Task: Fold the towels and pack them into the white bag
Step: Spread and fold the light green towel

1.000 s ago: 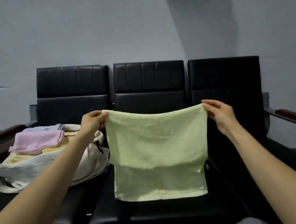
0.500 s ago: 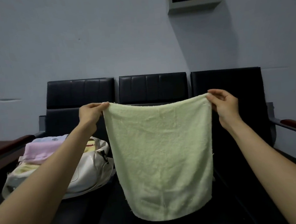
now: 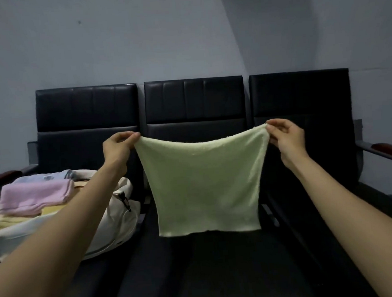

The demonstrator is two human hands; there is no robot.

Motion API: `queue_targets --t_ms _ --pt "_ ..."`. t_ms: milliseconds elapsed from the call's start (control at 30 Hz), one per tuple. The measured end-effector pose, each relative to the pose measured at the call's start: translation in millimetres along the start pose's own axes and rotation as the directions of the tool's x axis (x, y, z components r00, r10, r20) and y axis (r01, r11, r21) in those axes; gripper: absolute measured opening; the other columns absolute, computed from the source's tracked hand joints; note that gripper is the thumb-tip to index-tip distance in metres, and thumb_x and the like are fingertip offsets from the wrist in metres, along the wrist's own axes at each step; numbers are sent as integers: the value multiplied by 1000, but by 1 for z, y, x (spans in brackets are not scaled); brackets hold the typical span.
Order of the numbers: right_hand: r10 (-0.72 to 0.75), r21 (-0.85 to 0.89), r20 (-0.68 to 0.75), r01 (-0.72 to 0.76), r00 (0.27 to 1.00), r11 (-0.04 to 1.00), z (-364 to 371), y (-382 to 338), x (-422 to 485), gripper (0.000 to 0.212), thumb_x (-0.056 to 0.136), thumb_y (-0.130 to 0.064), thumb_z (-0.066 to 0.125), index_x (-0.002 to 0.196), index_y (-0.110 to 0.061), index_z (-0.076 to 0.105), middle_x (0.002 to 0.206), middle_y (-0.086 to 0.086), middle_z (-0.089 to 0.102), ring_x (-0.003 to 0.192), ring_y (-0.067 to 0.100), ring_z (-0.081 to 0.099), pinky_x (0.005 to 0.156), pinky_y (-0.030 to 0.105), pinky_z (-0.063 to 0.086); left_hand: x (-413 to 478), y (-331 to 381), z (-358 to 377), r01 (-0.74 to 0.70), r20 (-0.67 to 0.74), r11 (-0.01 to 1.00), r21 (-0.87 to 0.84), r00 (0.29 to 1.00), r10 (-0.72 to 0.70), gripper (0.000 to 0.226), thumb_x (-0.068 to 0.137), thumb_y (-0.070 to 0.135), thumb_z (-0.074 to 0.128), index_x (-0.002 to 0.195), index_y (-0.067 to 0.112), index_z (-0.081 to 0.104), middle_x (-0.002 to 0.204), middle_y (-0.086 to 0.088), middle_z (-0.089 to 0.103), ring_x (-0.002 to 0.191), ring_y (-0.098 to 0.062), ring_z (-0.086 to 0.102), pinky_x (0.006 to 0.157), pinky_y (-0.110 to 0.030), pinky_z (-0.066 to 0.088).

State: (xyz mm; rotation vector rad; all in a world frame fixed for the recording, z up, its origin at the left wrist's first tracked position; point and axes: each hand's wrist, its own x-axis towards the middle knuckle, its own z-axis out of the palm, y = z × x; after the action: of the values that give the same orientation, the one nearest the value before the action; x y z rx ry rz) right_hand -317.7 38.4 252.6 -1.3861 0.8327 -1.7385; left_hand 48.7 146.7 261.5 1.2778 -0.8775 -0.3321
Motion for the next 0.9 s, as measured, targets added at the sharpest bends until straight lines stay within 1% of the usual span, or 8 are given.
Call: queue_targets --t_ms 67,200,333,433,533,633,800,900 --pt "-19 5 -10 19 1000 1000 -2 -12 -3 12 90 -9 65 90 -20 67 93 1 70 90 13 68 79 27 56 -9 8 -6 -22 50 998 -51 998 25 27 84 15 72 110 9 69 96 -1 68 92 -14 62 85 -26 51" --pt "-61 7 5 61 998 998 -8 -34 -18 12 91 -9 64 90 -21 67 92 0 69 87 12 67 71 24 56 -35 26 -23 -64 119 994 -86 990 74 33 81 2 71 114 8 67 96 -2 69 92 -14 64 85 -25 53" --pt "-88 40 5 88 996 995 -15 -56 -32 10 90 -10 65 92 -19 67 91 -2 68 81 7 67 66 18 53 -56 45 -39 -101 101 986 -130 988 114 33 83 4 71 115 8 65 95 2 67 88 -10 64 78 -20 54" --pt "-102 92 6 101 995 991 -17 -72 -35 11 90 -10 66 92 -20 65 92 -1 68 83 8 67 67 18 53 -61 63 -49 -132 103 977 -167 983 150 31 83 7 71 113 12 64 101 1 66 94 -12 64 79 -22 55" --pt "-66 84 11 65 998 994 -17 -79 -30 13 89 -9 66 95 -20 62 96 2 68 86 10 67 69 19 54 -59 77 -52 -145 108 971 -192 980 168 24 83 9 72 104 17 64 104 -1 65 96 -15 65 82 -27 55" --pt "40 36 2 -40 999 999 -16 -69 -21 15 88 -8 67 96 -18 61 97 4 67 87 14 67 69 21 53 -52 73 -46 -109 108 987 -114 987 121 25 82 8 72 105 15 62 102 -2 63 96 -17 63 78 -27 54" --pt "171 -83 -45 -174 984 981 -11 -21 -10 14 85 -5 70 88 -16 61 97 7 66 82 15 66 71 26 55 -38 26 -29 83 85 996 -24 993 -81 23 79 4 75 97 8 62 92 -5 62 94 -23 63 77 -26 55" --pt "234 -133 -66 -241 970 961 -3 16 -1 15 84 -4 71 85 -15 61 95 9 67 80 15 66 66 24 54 -25 -18 -18 171 60 985 27 983 -173 29 74 7 81 96 6 63 99 -12 64 97 -27 65 82 -33 57"
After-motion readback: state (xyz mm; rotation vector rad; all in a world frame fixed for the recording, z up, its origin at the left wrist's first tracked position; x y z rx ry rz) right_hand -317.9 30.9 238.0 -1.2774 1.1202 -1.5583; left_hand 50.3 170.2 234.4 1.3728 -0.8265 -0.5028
